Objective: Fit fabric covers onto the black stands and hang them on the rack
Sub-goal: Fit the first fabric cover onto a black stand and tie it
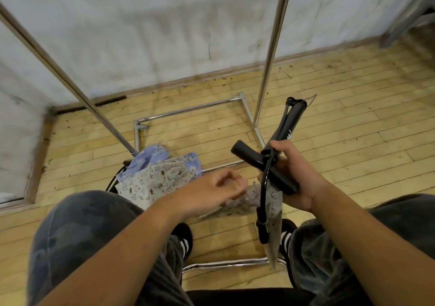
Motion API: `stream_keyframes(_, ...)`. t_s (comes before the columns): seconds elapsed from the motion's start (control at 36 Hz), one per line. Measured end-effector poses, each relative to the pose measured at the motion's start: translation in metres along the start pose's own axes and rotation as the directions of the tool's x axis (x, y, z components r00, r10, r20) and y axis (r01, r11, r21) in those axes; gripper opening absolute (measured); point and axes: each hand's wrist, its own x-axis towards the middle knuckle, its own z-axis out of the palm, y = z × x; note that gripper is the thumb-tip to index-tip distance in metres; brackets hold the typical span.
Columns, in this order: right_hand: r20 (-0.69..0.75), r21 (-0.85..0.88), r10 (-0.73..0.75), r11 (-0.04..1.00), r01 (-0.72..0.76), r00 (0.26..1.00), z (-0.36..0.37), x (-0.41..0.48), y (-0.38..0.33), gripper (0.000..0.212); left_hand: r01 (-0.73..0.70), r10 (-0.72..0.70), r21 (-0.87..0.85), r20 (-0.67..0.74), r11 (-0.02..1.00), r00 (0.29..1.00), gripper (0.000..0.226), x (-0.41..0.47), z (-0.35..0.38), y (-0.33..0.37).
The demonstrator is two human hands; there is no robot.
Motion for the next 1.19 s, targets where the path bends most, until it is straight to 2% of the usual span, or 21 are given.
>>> stream_keyframes(0.06,-0.006,0.052,-0.009,0.999,0.010,1.000,-0.002,0.003,-0.001,0.043,-0.042,0.034,0.094,0.085,0.995,0.996,0.034,0.000,0.003,-0.001)
stream_keyframes(0.11,-0.009,0.098,-0.023,0.995,0.023,1.000,-0.004,0.006,-0.002,0.043,-0.087,0.075,0.127,0.098,0.988,0.992,0.035,0.002,0.007,-0.005)
stream_keyframes(0.25,0.042,0.118,-0.036,0.993,0.031,0.998,-0.003,0.007,-0.001,0.045,-0.112,0.132,0.288,-0.049,0.951,0.990,0.011,0.012,0.011,-0.012)
stream_keyframes(0.31,0.053,0.123,-0.046,0.992,0.039,0.998,-0.001,0.006,-0.002,0.047,-0.120,0.157,0.334,-0.085,0.935,0.984,0.009,0.013,0.012,-0.011)
stream_keyframes(0.39,0.054,0.098,-0.067,0.993,0.061,0.996,0.000,0.006,-0.002,0.048,-0.117,0.150,0.338,-0.073,0.934,0.986,0.018,0.012,0.013,-0.011)
stream_keyframes(0.53,0.035,0.166,-0.074,0.984,0.067,0.997,-0.001,0.008,-0.003,0.064,-0.068,0.056,0.350,0.045,0.934,0.997,0.056,0.012,0.017,-0.010)
stream_keyframes(0.58,0.027,0.183,-0.076,0.981,0.070,0.997,-0.001,0.007,-0.004,0.066,-0.066,0.052,0.327,0.050,0.943,0.997,0.051,0.012,0.018,-0.008)
stream_keyframes(0.67,0.007,0.215,-0.085,0.973,0.082,0.996,-0.001,0.007,-0.006,0.063,-0.059,0.046,0.329,0.048,0.942,0.998,0.020,0.007,0.017,-0.005)
stream_keyframes(0.69,-0.003,0.232,-0.091,0.969,0.089,0.996,-0.001,0.007,-0.006,0.060,-0.049,0.037,0.331,0.043,0.943,0.998,0.015,0.006,0.016,-0.003)
stream_keyframes(0.83,-0.053,0.277,-0.130,0.951,0.140,0.990,-0.003,0.006,-0.008,0.048,0.118,-0.135,0.329,0.027,0.937,0.991,0.057,0.004,0.016,0.000)
stream_keyframes(0.89,-0.027,0.282,-0.156,0.946,0.158,0.987,0.000,0.004,-0.009,0.044,0.155,-0.168,0.311,0.013,0.938,0.986,0.055,0.006,0.018,-0.001)
stream_keyframes(1.03,-0.024,0.314,-0.214,0.926,0.211,0.976,0.004,0.001,-0.012,0.041,0.206,-0.213,0.136,0.034,0.969,0.977,0.062,0.009,0.013,-0.004)
stream_keyframes(1.19,-0.120,0.278,-0.236,0.925,0.261,0.964,0.003,-0.001,-0.015,0.033,0.183,-0.210,0.235,0.095,0.955,0.973,0.062,0.010,0.009,-0.004)
